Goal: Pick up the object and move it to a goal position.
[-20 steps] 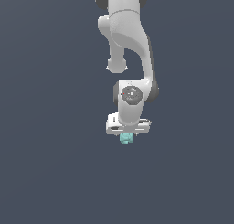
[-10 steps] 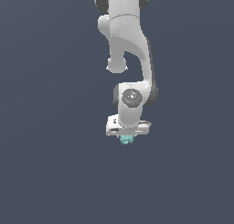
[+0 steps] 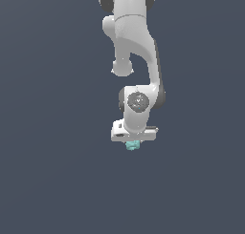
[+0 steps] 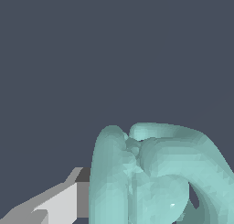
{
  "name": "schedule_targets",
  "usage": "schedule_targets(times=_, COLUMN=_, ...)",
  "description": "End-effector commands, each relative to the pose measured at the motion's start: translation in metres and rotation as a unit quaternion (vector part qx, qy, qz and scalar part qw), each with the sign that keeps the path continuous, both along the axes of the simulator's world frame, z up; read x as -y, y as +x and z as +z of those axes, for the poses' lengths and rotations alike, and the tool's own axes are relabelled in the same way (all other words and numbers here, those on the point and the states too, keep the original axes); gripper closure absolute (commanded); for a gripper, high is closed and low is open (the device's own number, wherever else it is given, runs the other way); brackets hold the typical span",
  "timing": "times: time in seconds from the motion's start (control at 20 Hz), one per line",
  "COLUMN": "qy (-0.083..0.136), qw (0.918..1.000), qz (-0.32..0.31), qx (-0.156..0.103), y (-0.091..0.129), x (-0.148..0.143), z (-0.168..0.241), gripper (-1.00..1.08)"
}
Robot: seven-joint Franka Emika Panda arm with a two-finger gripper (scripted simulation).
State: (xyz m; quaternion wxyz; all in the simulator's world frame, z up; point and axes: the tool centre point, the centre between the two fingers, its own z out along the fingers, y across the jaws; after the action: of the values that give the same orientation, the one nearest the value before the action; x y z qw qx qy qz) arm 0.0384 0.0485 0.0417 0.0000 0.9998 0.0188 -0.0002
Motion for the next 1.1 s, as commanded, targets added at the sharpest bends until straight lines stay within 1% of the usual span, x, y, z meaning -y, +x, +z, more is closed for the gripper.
schedule_targets(times=0.0, qy=0.000, qw=1.0000, qz=0.000, qx=0.000, y=-0.001, x=-0.002, z=0.005, gripper=1.08)
schedule_targets(times=0.25, qy=0.000, qw=1.0000, qz=0.000, qx=0.000, y=-0.004, x=-0.012, z=0.025, gripper=1.08)
schedule_targets(times=0.45, qy=0.000, qw=1.0000, qz=0.000, qx=0.000, y=-0.009, x=-0.025, z=0.053, gripper=1.08)
schedule_targets(times=0.65, qy=0.000, qw=1.0000, qz=0.000, qx=0.001, y=-0.016, x=-0.042, z=0.090, gripper=1.08)
schedule_targets(times=1.05, qy=-0.001, qw=1.0000, qz=0.000, qx=0.001, y=-0.031, x=-0.084, z=0.179, gripper=1.08)
